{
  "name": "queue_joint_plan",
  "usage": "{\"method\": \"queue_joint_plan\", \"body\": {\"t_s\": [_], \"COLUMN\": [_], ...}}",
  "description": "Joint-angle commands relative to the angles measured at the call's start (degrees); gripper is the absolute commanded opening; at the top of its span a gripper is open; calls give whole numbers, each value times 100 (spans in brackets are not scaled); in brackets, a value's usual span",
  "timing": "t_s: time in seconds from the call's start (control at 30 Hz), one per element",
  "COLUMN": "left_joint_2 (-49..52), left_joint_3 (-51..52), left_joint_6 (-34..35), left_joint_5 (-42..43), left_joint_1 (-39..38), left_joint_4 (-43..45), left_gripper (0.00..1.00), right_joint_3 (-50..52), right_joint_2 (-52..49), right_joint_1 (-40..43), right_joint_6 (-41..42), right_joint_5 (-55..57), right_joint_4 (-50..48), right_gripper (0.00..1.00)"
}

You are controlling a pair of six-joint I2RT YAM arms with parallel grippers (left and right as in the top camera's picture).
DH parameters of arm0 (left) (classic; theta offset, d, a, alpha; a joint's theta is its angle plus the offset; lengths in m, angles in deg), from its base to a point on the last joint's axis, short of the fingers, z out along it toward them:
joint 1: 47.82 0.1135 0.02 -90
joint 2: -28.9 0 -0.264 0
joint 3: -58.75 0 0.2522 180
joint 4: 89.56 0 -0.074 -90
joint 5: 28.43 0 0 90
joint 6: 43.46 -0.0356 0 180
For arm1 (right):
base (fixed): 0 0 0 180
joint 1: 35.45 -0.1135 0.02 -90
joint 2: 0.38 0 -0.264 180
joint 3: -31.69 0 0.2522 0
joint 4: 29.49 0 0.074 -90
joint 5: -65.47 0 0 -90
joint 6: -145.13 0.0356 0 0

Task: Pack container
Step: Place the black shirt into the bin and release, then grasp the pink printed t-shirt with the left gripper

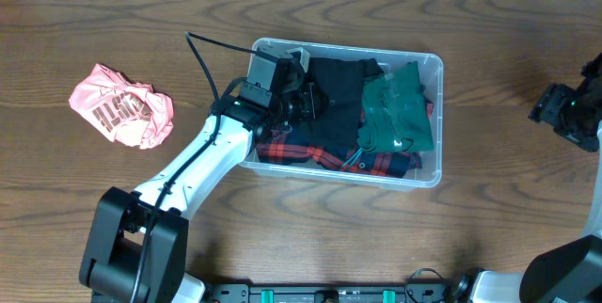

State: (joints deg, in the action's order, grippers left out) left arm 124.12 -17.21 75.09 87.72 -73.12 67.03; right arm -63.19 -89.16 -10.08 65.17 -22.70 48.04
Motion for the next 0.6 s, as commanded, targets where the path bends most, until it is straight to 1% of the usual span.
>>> {"method": "queue_joint_plan", "body": {"t_s": [0.0,0.07,0.1,0.17,0.27,0.37,0.43,0.5,0.57], "left_joint_2": [20,-74,-168,-389,-866,-1410,-1847,-2116,-2229], "left_joint_3": [-107,-164,-238,-435,-894,-1344,-1471,-1471,-1469], "left_joint_6": [-74,-219,-350,-702,-1274,-1867,-1934,-1932,-1934], "left_joint_5": [192,190,186,35,-647,-1617,-2459,-2833,-2922], "left_joint_1": [-87,-2,55,188,402,658,1016,1440,1996], "left_joint_4": [-76,-229,-411,-844,-1696,-2345,-2483,-2481,-2540], "left_gripper": [42,95,98,98,98,98,98,98,98], "right_joint_3": [31,31,31,31,31,31,31,31,33], "right_joint_2": [35,35,35,35,35,35,35,35,35], "right_joint_1": [-44,-44,-42,-42,-42,-42,-42,-44,-42], "right_joint_6": [42,39,39,39,39,37,37,37,37], "right_joint_5": [-24,-22,-22,-20,-20,-15,-17,-17,-17], "right_joint_4": [-4,-7,-4,-7,-7,-13,-20,-13,-11], "right_gripper": [71,71,71,71,71,71,71,71,71]}}
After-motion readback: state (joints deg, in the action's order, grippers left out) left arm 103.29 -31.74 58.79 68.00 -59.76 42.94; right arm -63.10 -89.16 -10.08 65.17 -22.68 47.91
